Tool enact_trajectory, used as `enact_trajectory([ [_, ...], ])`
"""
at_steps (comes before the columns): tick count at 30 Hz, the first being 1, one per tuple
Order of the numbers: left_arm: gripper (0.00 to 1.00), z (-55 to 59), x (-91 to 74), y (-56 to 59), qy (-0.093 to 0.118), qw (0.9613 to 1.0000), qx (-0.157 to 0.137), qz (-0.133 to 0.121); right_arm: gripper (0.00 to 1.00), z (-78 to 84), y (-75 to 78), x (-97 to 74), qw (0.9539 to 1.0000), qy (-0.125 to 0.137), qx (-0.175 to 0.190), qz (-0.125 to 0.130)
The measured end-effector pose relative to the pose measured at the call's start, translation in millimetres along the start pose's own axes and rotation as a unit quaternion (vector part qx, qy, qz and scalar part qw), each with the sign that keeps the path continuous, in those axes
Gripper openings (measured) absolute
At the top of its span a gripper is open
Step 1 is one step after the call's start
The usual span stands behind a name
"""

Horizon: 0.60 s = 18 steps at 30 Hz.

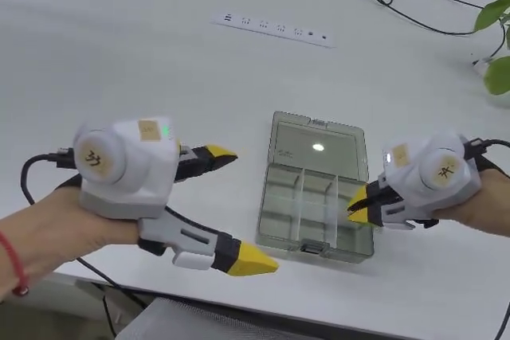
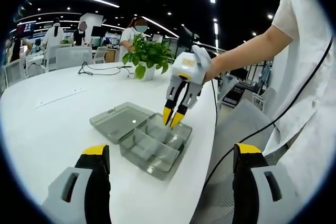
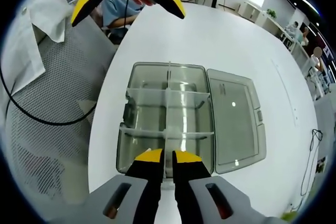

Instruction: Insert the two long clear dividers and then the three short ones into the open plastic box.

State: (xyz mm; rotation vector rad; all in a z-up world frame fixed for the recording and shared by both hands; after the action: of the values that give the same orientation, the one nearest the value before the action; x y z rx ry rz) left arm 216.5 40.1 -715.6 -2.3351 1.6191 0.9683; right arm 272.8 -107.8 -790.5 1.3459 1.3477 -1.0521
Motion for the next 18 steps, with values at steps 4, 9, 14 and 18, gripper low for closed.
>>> enact_trajectory([
  [4, 1.0, 3.0, -1.4, -2.8, -0.003, 1.0, -0.001, -0.003, 0.12, 0.6, 2.2, -11.0, 0.9997, 0.014, 0.017, 0.009],
  [9, 1.0, 7.2, -3.5, -6.0, -0.01, 0.9999, 0.0, -0.009, 0.18, 3.1, 4.1, -26.2, 0.998, 0.036, 0.047, 0.022],
  [14, 1.0, 9.9, -6.7, -9.7, -0.012, 0.9998, -0.002, -0.015, 0.23, 10.1, 4.0, -42.2, 0.995, 0.055, 0.075, 0.037],
  [18, 1.0, 11.4, -9.0, -12.1, -0.014, 0.9997, -0.003, -0.018, 0.26, 16.2, 0.0, -54.1, 0.9919, 0.068, 0.098, 0.045],
])
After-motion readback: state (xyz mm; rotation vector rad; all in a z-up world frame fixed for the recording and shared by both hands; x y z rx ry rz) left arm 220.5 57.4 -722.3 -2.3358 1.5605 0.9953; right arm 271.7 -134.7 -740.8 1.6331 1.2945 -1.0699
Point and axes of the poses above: the centre of the closed fingertips' face, and the gripper's own axes: x roughly forward along the fingers, y roughly to its right, z roughly out of its underside, the point moved 2 cm from there along -x, roughly backward along the fingers, and after that the axes turned 15 degrees about -y, right-handed, at the moved point
